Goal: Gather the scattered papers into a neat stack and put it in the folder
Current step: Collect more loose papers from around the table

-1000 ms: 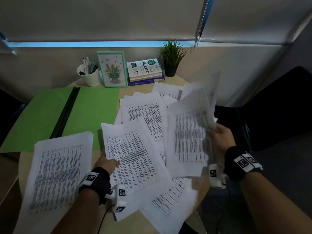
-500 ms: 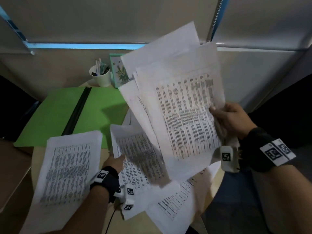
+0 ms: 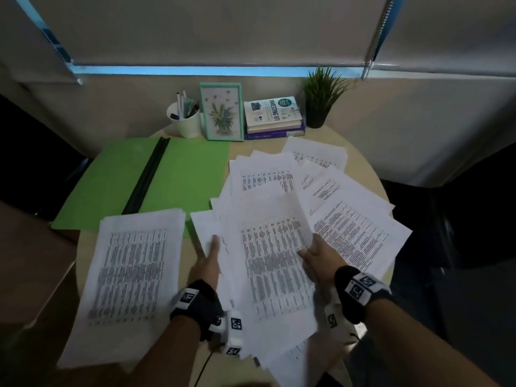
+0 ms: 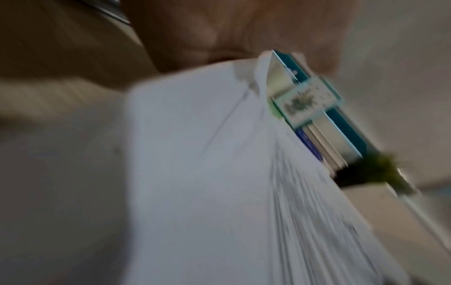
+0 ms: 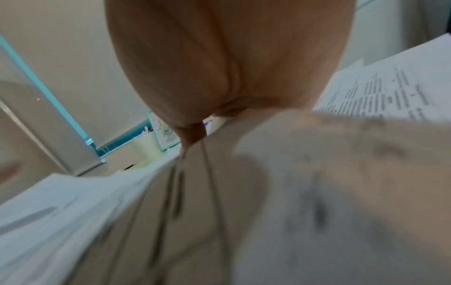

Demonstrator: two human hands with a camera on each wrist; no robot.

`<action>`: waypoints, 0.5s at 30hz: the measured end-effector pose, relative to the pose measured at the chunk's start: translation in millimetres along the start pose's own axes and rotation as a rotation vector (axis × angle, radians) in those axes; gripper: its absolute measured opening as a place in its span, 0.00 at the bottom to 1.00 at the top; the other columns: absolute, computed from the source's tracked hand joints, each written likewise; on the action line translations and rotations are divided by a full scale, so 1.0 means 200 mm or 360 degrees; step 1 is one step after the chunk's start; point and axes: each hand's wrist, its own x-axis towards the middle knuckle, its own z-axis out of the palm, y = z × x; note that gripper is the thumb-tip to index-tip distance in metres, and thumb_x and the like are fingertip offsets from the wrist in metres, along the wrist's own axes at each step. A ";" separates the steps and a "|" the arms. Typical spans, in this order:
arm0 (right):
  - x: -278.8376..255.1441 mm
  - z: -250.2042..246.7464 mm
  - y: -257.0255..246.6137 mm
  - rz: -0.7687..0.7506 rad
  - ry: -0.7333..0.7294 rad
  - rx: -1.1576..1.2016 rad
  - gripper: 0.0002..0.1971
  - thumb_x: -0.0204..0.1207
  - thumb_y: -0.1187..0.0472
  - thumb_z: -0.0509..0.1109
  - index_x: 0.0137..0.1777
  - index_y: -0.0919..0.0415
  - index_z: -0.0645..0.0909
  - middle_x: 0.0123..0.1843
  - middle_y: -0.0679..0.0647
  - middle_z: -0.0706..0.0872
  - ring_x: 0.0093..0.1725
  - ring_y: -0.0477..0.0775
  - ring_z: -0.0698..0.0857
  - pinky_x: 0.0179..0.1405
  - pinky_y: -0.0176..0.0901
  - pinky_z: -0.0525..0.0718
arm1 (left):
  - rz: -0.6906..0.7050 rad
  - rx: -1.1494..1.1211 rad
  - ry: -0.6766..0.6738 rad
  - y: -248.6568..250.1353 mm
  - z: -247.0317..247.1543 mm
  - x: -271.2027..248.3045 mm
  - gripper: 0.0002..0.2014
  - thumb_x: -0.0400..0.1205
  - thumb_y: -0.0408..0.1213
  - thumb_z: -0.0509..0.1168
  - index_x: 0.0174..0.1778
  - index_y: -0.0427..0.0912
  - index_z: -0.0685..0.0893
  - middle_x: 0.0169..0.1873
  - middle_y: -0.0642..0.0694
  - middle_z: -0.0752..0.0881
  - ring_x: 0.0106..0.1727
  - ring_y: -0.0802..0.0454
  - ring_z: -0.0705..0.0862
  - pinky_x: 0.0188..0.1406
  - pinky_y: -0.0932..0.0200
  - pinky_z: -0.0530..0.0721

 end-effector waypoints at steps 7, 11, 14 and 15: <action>0.06 0.04 -0.06 -0.0180 -0.0093 -0.0182 0.31 0.73 0.44 0.75 0.70 0.59 0.72 0.57 0.55 0.85 0.50 0.52 0.85 0.42 0.40 0.84 | 0.0173 0.0165 -0.0015 0.05 0.09 -0.13 0.24 0.77 0.36 0.75 0.68 0.36 0.79 0.62 0.41 0.85 0.64 0.42 0.82 0.59 0.59 0.74; 0.07 -0.06 -0.09 -0.0168 0.0214 0.0462 0.55 0.59 0.42 0.85 0.82 0.52 0.58 0.80 0.55 0.68 0.77 0.59 0.72 0.75 0.64 0.72 | 0.0398 0.0079 -0.0055 0.15 -0.02 -0.14 0.23 0.74 0.41 0.77 0.61 0.45 0.75 0.55 0.47 0.83 0.60 0.42 0.81 0.62 0.52 0.76; 0.03 -0.18 -0.23 -0.0364 0.0046 0.0905 0.31 0.65 0.49 0.84 0.67 0.56 0.80 0.59 0.52 0.89 0.57 0.54 0.88 0.64 0.63 0.83 | 0.0584 -0.0024 -0.0133 0.32 -0.08 -0.19 0.19 0.76 0.37 0.76 0.60 0.40 0.78 0.55 0.42 0.84 0.59 0.44 0.81 0.61 0.52 0.77; 0.02 -0.22 -0.29 -0.0439 0.0084 0.0930 0.20 0.68 0.53 0.82 0.57 0.59 0.85 0.49 0.52 0.92 0.49 0.54 0.90 0.58 0.61 0.86 | 0.0652 -0.0072 -0.0149 0.38 -0.10 -0.22 0.19 0.76 0.37 0.75 0.60 0.39 0.80 0.55 0.42 0.85 0.57 0.45 0.82 0.60 0.53 0.77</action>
